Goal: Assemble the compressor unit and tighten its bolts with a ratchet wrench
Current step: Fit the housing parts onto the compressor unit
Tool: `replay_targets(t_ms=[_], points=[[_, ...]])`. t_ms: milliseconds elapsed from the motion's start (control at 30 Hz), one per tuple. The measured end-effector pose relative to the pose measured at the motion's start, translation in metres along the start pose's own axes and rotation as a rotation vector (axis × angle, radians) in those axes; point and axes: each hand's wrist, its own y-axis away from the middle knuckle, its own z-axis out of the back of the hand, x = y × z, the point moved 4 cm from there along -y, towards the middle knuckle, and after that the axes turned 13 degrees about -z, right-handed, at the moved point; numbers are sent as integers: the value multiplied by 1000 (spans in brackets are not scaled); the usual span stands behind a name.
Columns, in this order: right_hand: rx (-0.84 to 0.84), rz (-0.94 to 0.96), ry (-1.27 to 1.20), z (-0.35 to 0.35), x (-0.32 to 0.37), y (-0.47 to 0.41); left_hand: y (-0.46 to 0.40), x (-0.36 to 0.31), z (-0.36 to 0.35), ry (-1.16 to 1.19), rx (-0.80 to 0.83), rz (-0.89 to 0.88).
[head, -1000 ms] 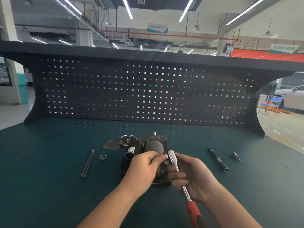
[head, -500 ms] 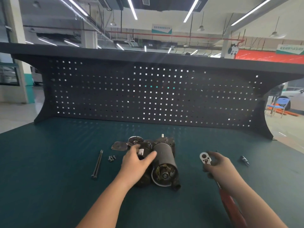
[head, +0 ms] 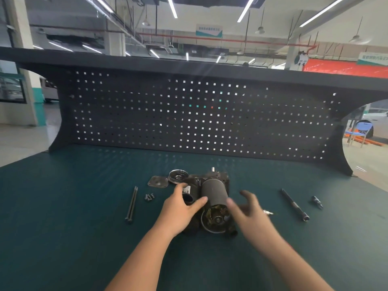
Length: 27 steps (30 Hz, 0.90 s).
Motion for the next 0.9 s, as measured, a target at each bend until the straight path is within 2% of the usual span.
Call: replay_targets(t_ms=[100, 267, 400, 567, 733, 900], points=[[82, -27, 90, -39, -3, 10, 3, -4, 2, -52, -22, 0], [-72, -55, -4, -40, -5, 10, 10, -17, -7, -58, -43, 51], [-238, -155, 105, -22, -10, 2, 19, -30, -30, -67, -2, 68], [-124, -171, -40, -10, -16, -4, 24, -32, -39, 42, 59, 113], [-127, -192, -89, -10, -12, -7, 27, -38, -31, 127, -106, 133], [-110, -191, -8, 1, 1, 1, 39, -52, -29, 318, -180, 269]])
